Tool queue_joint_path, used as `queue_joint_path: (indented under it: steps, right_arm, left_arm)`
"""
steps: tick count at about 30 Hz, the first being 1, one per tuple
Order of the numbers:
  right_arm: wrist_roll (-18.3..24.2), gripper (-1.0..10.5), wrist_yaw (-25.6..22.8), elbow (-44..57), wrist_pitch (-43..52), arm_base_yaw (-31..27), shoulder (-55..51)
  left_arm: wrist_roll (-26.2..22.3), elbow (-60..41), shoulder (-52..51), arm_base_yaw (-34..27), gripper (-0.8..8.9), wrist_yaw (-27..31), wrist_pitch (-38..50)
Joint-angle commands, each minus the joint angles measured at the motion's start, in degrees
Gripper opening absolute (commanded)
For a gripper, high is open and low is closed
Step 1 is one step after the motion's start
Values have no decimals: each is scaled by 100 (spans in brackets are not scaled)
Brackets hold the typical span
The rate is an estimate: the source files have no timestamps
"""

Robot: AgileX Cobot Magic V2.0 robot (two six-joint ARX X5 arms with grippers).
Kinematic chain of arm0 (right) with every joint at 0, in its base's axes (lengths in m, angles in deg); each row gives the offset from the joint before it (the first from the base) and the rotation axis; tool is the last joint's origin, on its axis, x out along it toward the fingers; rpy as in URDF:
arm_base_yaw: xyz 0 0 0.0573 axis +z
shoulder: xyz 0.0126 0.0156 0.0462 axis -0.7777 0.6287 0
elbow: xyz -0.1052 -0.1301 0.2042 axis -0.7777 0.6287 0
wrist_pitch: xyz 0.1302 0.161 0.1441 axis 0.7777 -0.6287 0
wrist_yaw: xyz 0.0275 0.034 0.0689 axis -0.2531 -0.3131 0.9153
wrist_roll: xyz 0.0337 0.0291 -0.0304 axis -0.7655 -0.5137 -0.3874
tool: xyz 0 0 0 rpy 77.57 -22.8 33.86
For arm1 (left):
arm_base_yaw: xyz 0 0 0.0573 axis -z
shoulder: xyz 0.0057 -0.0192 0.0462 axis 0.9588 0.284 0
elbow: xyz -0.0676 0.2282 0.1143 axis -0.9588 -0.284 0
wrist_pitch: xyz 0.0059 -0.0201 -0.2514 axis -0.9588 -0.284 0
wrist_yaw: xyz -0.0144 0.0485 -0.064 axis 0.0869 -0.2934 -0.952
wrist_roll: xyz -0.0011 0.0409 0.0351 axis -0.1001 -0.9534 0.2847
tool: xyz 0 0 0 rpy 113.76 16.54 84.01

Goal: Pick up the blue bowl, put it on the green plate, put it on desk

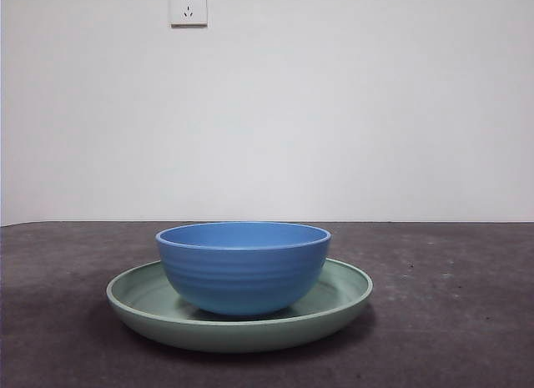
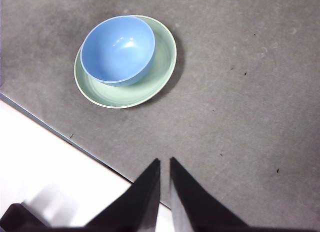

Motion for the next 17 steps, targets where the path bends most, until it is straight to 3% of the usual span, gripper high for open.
queue_joint_path:
  steps: [1, 7, 11, 17]
  right_arm:
    - [46, 27, -7, -105, 28, 35, 17]
    - [46, 27, -4, -105, 28, 35, 17]
    - [46, 27, -7, -107, 28, 35, 17]
    - [46, 27, -4, -107, 28, 35, 17]
  left_arm:
    - [-11, 46, 28, 48, 19, -13, 77]
    - [-13, 20, -210, -142, 19, -15, 63]
    - [-708, -144, -647, -962, 20, 52, 273]
    - [-785, -1537, -1742, -2365, 20, 52, 2175]
